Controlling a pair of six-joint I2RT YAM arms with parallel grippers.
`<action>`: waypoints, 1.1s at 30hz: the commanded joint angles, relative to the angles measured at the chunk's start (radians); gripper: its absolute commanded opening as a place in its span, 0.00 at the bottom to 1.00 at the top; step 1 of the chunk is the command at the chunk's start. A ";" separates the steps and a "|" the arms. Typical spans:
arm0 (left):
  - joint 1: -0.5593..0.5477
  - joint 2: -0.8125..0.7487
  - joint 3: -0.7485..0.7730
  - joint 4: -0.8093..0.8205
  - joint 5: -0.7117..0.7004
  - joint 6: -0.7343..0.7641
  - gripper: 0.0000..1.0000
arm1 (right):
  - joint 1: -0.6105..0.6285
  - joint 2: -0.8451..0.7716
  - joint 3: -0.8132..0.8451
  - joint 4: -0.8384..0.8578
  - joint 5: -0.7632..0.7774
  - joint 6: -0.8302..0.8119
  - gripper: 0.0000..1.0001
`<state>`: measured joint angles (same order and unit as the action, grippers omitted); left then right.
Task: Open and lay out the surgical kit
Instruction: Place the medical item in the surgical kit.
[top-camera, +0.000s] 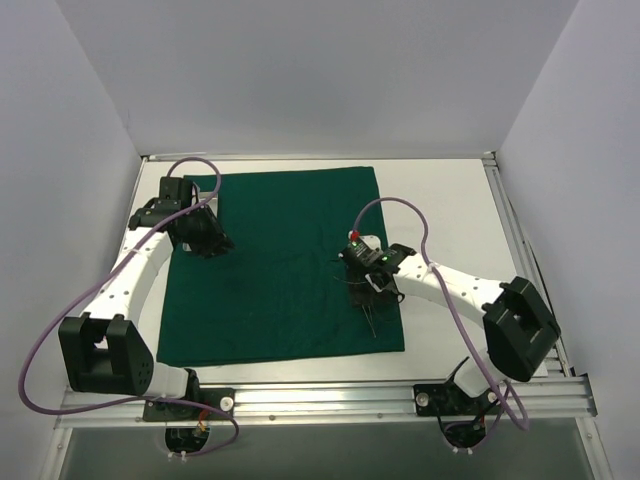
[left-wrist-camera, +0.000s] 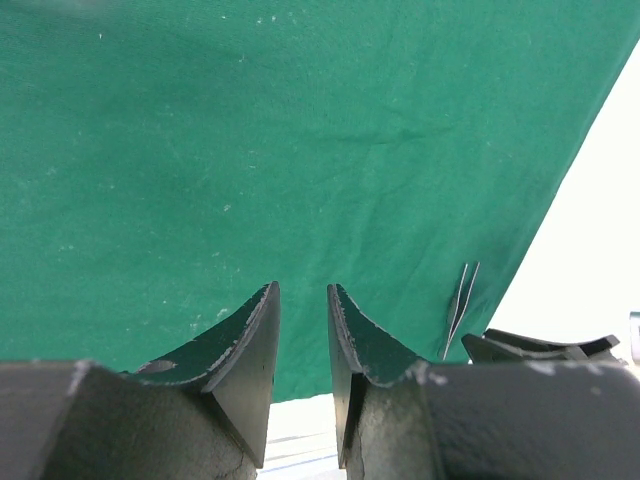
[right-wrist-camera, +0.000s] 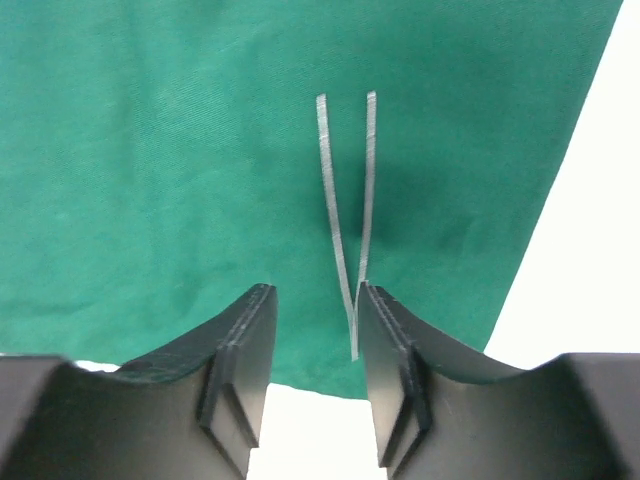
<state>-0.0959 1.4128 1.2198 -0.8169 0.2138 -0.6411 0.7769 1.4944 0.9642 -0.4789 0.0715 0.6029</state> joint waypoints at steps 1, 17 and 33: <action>0.009 0.011 0.049 0.038 0.013 0.018 0.35 | -0.014 0.049 0.056 -0.059 0.063 -0.049 0.41; 0.010 0.034 0.052 0.058 0.024 0.014 0.35 | -0.065 0.251 0.200 -0.007 -0.004 -0.166 0.00; 0.019 0.064 0.080 0.053 0.025 0.015 0.34 | -0.105 0.322 0.188 0.034 -0.061 -0.184 0.00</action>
<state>-0.0830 1.4734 1.2499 -0.8001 0.2249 -0.6388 0.6796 1.8004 1.1442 -0.4248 0.0177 0.4320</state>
